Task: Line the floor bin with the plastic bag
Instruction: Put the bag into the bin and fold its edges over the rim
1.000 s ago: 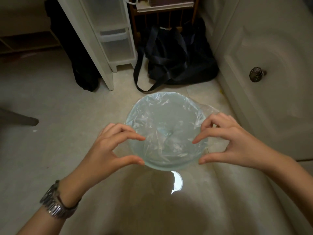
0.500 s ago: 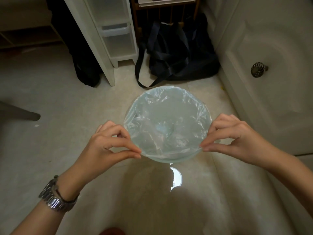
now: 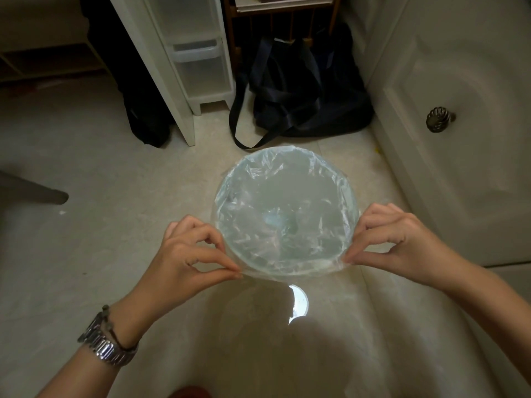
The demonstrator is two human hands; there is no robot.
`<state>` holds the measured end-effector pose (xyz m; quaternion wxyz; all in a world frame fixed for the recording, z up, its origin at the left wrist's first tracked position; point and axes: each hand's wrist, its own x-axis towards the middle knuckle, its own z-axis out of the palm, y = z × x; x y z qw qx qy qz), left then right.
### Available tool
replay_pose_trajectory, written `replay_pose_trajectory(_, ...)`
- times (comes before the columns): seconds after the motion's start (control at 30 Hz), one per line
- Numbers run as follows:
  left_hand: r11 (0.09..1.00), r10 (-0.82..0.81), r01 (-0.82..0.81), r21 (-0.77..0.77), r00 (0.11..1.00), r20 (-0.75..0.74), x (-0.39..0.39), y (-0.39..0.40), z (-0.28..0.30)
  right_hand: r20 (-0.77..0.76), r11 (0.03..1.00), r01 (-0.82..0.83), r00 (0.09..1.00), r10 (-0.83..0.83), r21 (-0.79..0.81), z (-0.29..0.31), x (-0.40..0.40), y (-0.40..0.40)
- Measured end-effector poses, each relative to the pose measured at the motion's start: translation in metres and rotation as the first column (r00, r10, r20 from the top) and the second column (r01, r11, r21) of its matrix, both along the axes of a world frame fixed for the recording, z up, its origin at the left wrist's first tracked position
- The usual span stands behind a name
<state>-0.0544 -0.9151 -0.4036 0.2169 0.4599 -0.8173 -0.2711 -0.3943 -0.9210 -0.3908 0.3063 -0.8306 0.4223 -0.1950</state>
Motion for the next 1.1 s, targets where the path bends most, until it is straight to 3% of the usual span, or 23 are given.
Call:
replay_pose_trajectory(0.2,1.000,-0.012,0.012,-0.006,1.000,-0.004,0.003,0.002,-0.003,-0.018,0.999,0.028,0.999,-0.029,-0.043,-0.006,-0.004,0.004)
replay_pose_trajectory(0.43,0.994,0.010,-0.032,-0.100,0.978,-0.209,-0.001,0.007,0.013,0.120,0.981,0.103,0.989,-0.084,-0.165,0.004,-0.005,0.009)
replay_pose_trajectory(0.7,0.975,-0.030,0.015,-0.220,0.997,-0.068,-0.022,0.018,0.001,-0.058,0.958,-0.028,0.998,0.012,-0.286,-0.002,0.020,0.023)
replay_pose_trajectory(0.93,0.961,-0.034,0.008,-0.276,0.995,-0.089,-0.019,0.023,-0.008,0.062,0.934,0.054,0.998,-0.034,-0.354,-0.009,0.016,0.031)
replay_pose_trajectory(1.1,0.967,-0.019,-0.013,-0.255,0.992,-0.122,-0.017,0.026,-0.013,0.062,0.922,0.081,0.996,-0.063,-0.378,-0.025,0.013,0.041)
